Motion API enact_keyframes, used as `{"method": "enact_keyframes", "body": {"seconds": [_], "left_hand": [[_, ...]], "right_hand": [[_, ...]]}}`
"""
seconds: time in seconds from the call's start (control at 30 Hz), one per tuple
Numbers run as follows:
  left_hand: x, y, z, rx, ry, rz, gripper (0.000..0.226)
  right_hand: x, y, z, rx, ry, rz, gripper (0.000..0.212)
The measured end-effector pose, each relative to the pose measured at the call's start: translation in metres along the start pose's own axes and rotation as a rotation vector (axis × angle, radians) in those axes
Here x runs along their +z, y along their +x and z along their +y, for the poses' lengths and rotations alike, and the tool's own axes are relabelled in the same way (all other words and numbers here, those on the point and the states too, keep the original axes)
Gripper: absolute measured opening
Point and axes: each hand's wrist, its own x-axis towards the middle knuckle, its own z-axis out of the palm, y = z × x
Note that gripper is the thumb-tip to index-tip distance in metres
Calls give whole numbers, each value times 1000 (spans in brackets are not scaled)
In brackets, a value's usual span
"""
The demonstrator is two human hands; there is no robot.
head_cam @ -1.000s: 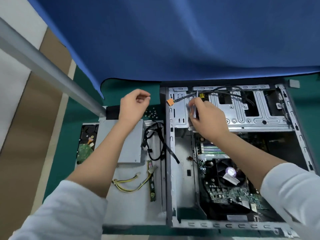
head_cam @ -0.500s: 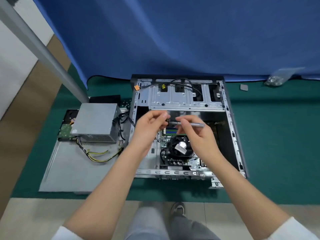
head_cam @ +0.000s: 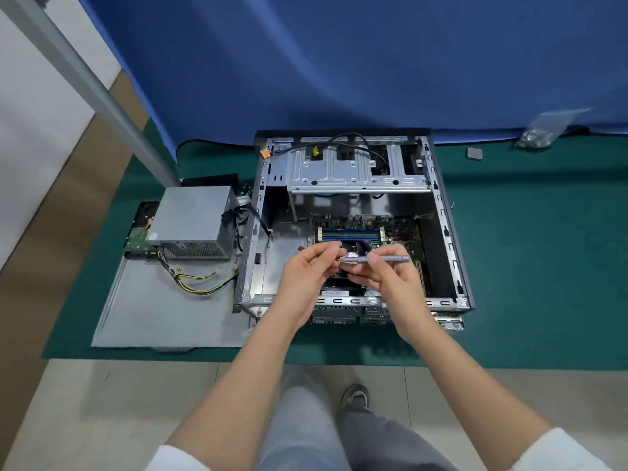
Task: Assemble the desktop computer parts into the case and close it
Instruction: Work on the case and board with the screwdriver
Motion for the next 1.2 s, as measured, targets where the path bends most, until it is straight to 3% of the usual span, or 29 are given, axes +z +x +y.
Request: {"method": "enact_keyframes", "body": {"seconds": [0.17,0.77,0.97,1.2], "left_hand": [[0,2,-2,14,31,5,14],[-1,4,1,-33,69,-44,15],[0,5,1,-30,59,-39,14],[-1,5,-2,-5,83,13,17]], "right_hand": [[-3,1,0,-21,80,-1,9],[-9,2,4,-49,15,-34,5],[-9,2,4,-47,27,-17,18],[-9,3,6,-55,-15,8,18]]}}
